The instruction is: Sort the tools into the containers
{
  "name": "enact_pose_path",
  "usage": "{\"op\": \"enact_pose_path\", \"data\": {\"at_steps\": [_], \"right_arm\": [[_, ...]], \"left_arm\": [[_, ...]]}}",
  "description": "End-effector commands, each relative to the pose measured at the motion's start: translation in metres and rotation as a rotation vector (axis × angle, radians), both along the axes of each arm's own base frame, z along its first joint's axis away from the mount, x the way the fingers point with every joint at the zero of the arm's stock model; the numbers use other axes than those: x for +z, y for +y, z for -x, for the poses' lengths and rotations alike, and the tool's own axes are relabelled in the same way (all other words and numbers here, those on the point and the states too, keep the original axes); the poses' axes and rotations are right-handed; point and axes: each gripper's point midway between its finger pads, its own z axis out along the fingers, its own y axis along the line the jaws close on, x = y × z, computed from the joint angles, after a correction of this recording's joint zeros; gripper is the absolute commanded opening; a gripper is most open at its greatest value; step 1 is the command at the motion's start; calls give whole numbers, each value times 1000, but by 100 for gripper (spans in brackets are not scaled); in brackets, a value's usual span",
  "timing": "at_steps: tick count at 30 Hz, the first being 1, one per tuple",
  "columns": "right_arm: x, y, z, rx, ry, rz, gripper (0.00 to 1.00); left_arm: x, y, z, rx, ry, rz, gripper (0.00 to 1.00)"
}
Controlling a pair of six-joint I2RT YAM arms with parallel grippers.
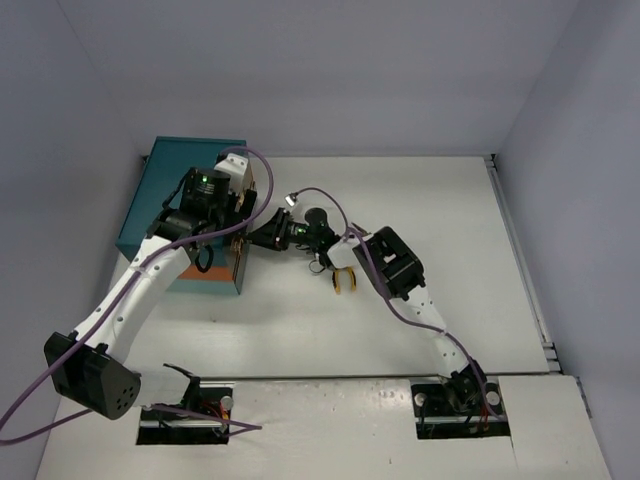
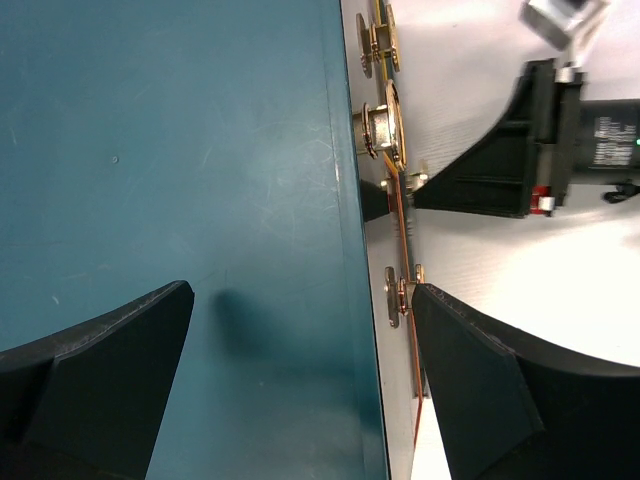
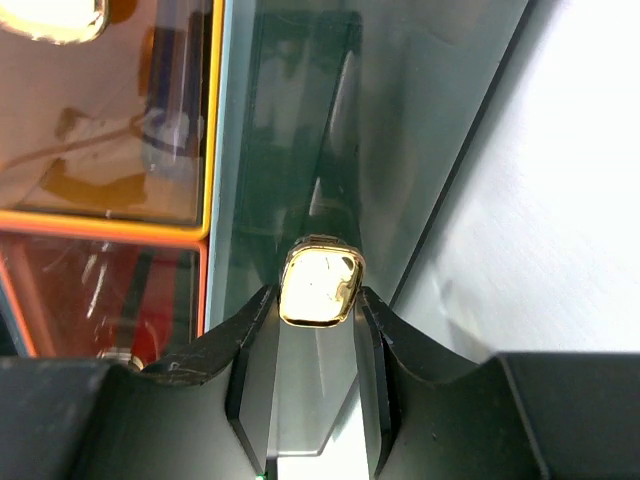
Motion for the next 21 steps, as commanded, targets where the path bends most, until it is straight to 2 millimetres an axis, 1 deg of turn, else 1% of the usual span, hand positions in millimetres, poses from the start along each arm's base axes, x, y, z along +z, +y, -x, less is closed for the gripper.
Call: {"op": "enact_pose_path", "data": {"at_steps": [1, 5, 6, 12, 18, 21], "right_arm": [[65, -38, -19, -75, -156, -100, 3], [57, -74, -23, -115, -138, -64, 2], [56, -81, -23, -120, -133, -58, 2], [51, -110, -19, -138, -142, 1, 1], [36, -148, -23, -187, -120, 55, 2], [33, -162, -24, -203, -116, 73, 2]], "left_arm": [[11, 1, -3, 6, -49, 1, 89], [10, 1, -4, 11, -47, 3, 89], [9, 0, -4, 11, -45, 5, 89], [7, 0, -4, 15, -39, 10, 89], [9, 1, -4, 20, -44, 8, 89], [9, 1, -4, 20, -46, 9, 89]]}}
